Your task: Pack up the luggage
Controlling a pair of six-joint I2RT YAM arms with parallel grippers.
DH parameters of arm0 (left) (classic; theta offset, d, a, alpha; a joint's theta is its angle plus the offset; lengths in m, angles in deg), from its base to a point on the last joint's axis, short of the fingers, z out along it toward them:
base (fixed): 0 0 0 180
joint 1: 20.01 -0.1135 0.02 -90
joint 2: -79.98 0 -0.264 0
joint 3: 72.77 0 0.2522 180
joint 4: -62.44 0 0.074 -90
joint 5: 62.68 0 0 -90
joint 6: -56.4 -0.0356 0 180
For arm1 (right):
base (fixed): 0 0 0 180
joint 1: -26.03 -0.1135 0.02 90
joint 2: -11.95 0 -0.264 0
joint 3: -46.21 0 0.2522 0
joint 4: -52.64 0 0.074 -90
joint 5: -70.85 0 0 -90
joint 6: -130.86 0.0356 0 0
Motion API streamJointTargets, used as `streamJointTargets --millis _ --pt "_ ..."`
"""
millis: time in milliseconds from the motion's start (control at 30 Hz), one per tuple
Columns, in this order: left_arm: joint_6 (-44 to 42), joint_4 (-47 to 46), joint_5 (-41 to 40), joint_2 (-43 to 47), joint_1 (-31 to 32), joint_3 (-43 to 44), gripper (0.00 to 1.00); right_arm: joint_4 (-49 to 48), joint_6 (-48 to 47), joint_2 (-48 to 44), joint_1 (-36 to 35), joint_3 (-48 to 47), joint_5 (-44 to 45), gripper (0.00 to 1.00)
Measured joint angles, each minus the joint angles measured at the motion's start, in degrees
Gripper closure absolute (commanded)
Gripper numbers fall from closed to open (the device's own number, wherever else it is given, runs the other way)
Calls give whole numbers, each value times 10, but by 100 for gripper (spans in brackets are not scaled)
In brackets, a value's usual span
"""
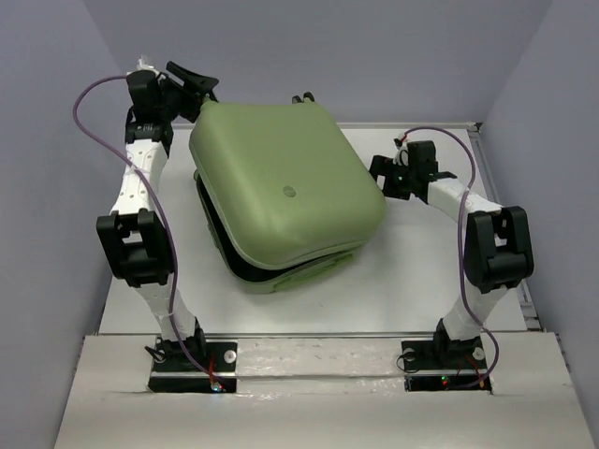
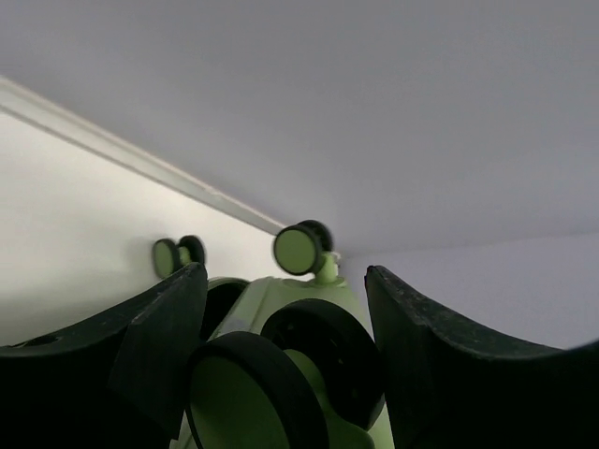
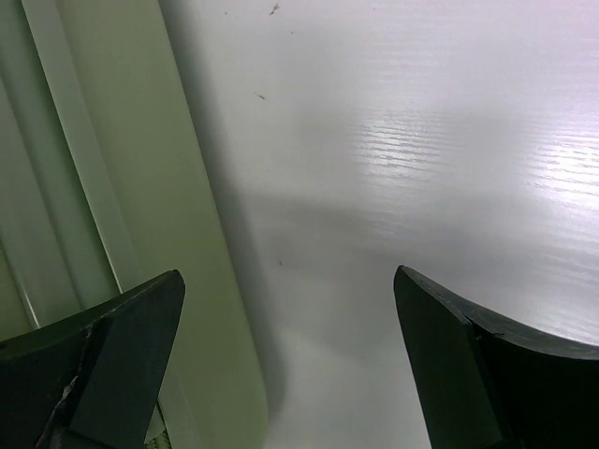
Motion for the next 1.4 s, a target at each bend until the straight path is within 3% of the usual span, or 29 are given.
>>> streamJointTargets --millis 333,533,567,600,633,667,700,733,1067,1133,1267,1300,1367,1400 --pt "-57 -11 -19 7 -40 -166 94 8 -2 -20 -2 2 5 0" --pt "-72 -13 -14 3 -53 -198 94 9 -1 -20 -6 2 7 0" --pt "-73 -16 -12 2 -53 -198 91 10 -1 -20 -6 2 8 0" --pt "-75 -17 -12 1 -53 -198 78 10 0 -20 -6 2 10 1" --pt "-76 -18 -12 1 -53 -198 46 11 0 -20 -6 2 11 3" --pt "-77 -18 -11 1 -53 -198 32 12 0 -20 -6 2 12 4" --pt "-78 -18 -12 1 -53 -198 12 12 0 -20 -6 2 13 6" --pt "-82 -17 -13 0 -53 -198 1 12 2 -20 -7 2 13 7" --pt "-139 53 -118 0 -55 -56 1 37 16 -87 -7 2 22 15" --pt "-148 57 -145 36 -50 -52 1 37 19 -111 -7 2 26 21" --pt "-180 53 -194 143 -17 -64 1 19 28 -162 -7 21 45 46" --pt "-191 42 -206 186 12 -86 1 13 31 -186 -7 45 50 61" --pt "-210 8 -233 282 103 -167 4 -8 37 -232 -6 91 54 71" --pt "-218 -10 -239 315 143 -205 6 -26 46 -271 -5 136 52 82"
